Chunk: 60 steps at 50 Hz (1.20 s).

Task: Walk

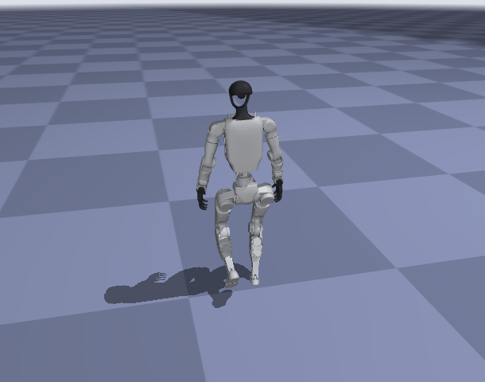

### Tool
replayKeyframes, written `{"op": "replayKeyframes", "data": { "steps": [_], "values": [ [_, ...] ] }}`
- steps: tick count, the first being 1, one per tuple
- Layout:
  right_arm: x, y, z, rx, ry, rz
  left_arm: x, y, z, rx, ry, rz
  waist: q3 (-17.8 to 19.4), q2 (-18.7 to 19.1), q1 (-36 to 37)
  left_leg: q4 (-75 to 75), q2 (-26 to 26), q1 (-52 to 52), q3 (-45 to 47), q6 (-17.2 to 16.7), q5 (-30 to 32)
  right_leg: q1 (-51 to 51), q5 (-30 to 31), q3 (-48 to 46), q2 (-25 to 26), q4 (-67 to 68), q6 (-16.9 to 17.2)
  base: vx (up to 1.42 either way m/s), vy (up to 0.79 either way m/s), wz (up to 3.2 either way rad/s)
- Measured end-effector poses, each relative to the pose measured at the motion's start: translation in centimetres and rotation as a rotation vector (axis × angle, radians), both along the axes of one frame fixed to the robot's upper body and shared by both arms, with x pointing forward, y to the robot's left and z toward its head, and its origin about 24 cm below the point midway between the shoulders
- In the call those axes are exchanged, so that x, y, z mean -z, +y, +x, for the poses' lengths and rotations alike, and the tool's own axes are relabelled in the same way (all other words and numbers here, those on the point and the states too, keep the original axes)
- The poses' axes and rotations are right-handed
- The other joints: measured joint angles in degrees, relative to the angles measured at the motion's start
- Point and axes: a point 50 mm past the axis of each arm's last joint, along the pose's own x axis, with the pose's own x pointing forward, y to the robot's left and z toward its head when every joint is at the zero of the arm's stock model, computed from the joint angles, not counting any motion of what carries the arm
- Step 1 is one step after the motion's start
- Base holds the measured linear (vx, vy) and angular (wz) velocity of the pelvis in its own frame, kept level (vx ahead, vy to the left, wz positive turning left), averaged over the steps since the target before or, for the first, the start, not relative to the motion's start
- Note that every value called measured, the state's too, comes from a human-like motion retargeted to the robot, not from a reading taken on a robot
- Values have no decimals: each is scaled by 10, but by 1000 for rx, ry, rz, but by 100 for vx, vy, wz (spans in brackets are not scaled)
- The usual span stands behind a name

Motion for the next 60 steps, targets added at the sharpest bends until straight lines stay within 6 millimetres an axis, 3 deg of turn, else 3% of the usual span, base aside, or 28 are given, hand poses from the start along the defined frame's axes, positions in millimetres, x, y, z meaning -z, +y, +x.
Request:
{"op": "replayKeyframes", "data": {
  "steps": [4,8,15,20,23,27,30,35,39,45,50,53,56,58,60],
  "values": [
    [-3,5,11,-48,-30,3,0,-4,-1,2,-12,-6,12,-17,13,-55,18,-86,38,38,-83,60,-46,20,-10,-10,4,58,-4,-7],
    [-6,12,23,-84,-71,11,3,-10,-7,9,-4,-15,21,-32,14,-203,10,-137,68,37,-119,118,-93,41,-28,-17,11,62,3,-10],
    [-8,21,34,-159,-85,8,9,-21,-18,76,38,-13,4,-66,-7,-524,-69,-166,84,29,-118,186,-129,59,-75,-32,40,63,10,3],
    [-2,24,21,-152,-38,19,13,-24,-34,78,84,-29,-10,-96,-1,-461,-102,-183,95,55,-85,214,-119,71,-118,45,66,69,12,-10],
    [5,26,5,-125,18,43,16,-21,-45,51,119,-40,-19,-130,2,-429,-149,-168,105,81,-56,222,-47,93,-153,109,101,70,12,24],
    [10,31,-10,-106,74,89,17,-18,-51,11,138,-46,-27,-173,-12,-426,-222,-132,114,122,-66,169,179,121,-206,257,153,64,10,49],
    [10,34,-6,-106,66,106,14,-12,-43,6,117,-25,-24,-185,-27,-438,-256,-88,111,142,-90,102,251,127,-241,361,140,63,9,30],
    [5,35,9,-105,14,90,5,0,-12,16,39,44,-15,-171,-58,-471,-277,5,81,144,-134,-17,127,114,-274,433,76,63,8,18],
    [2,35,15,-102,-26,79,-11,6,26,27,-79,92,-4,-142,-81,-488,-271,83,45,136,-179,-96,58,84,-262,372,59,62,4,29],
    [2,36,13,-110,-30,85,-47,12,88,57,-305,137,3,-97,-97,-507,-233,183,-7,119,-232,-163,65,28,-202,131,105,60,-3,28],
    [5,36,6,-126,5,90,-73,15,120,64,-436,145,-26,-72,-86,-549,-202,222,-19,93,-234,-172,114,-2,-137,-126,155,59,-9,1],
    [8,33,-5,-126,49,85,-73,13,119,48,-441,131,-29,-64,-84,-532,-187,255,-12,79,-239,-166,131,-13,-130,-110,149,65,-9,13],
    [12,31,-18,-109,96,83,-59,10,102,21,-384,104,-30,-49,-78,-455,-163,270,-17,56,-228,-167,146,-15,-111,-28,119,68,-8,2],
    [13,24,-27,-91,124,72,-44,7,81,-4,-308,70,-25,-22,-77,-385,-134,277,-31,20,-181,-143,140,-26,-83,8,89,65,-8,-4],
    [13,18,-31,-73,136,65,-27,2,56,-12,-216,39,-19,5,-73,-290,-108,259,-43,-31,-90,-119,117,-36,-49,27,55,59,-6,-16]
  ]
}}
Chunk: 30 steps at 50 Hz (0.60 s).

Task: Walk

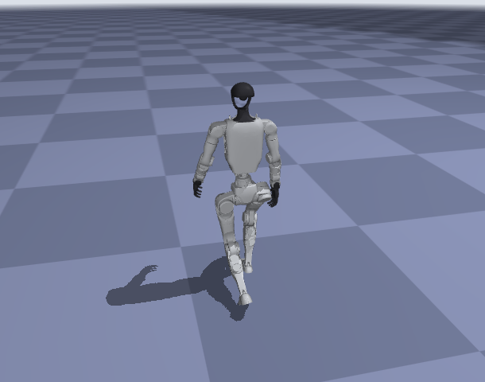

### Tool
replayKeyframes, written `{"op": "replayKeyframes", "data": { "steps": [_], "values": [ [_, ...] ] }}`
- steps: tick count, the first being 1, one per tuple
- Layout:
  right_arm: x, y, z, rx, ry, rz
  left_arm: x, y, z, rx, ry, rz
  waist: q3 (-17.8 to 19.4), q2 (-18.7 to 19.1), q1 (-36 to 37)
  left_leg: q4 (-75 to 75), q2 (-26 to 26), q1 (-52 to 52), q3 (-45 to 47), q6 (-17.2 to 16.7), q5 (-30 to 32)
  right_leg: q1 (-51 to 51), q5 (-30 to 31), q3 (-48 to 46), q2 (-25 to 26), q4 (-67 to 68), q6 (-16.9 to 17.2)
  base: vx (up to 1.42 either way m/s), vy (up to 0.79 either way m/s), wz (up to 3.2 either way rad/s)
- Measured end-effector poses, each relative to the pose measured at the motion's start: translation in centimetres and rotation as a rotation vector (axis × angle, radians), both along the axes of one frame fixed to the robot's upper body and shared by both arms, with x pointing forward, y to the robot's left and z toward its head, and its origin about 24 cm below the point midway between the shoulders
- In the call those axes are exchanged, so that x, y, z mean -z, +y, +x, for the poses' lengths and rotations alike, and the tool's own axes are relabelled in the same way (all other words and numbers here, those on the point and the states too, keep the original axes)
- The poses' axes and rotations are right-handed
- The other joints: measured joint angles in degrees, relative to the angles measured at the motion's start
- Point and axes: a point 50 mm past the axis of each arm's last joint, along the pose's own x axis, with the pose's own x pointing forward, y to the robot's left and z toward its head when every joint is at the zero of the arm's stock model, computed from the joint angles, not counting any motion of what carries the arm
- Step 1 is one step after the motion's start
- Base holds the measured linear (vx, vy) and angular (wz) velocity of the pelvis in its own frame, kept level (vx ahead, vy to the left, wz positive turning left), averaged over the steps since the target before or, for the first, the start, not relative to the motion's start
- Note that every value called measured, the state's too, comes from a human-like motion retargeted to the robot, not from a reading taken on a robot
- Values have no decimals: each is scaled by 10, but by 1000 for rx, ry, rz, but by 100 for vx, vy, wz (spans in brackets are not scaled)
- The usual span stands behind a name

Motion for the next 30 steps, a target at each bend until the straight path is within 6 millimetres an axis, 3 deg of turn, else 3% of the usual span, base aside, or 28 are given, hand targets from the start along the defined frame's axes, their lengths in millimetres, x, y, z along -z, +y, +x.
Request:
{"op": "replayKeyframes", "data": {
  "steps": [3,5,10,15,23,30],
  "values": [
    [-4,-11,5,14,-23,-19,19,-9,-32,26,132,-31,3,27,11,142,35,-70,2,-50,144,34,-41,-5,36,4,-42,56,-4,-12],
    [-7,-17,11,13,-47,-39,27,-14,-49,47,203,-44,3,30,21,219,68,-129,19,-36,160,54,-65,-3,47,2,-56,56,-5,0],
    [-15,-22,34,-24,-117,-85,38,-18,-78,72,306,-46,6,15,52,285,144,-272,66,46,34,119,-113,14,55,-22,-60,58,-7,-6],
    [-24,-16,59,-58,-205,-90,43,-18,-100,45,350,-47,23,-4,71,162,161,-362,100,67,-47,204,-167,46,52,-52,-53,61,-3,-24],
    [-29,0,81,-144,-255,-80,47,-21,-113,57,378,-24,23,-47,61,-170,78,-421,99,46,-51,305,-233,92,13,-82,-37,59,4,-16],
    [-18,13,63,-163,-177,-36,47,-20,-115,21,383,-27,14,-70,75,-117,52,-428,92,66,-11,354,-262,141,-3,-31,-28,54,7,-38]
  ]
}}
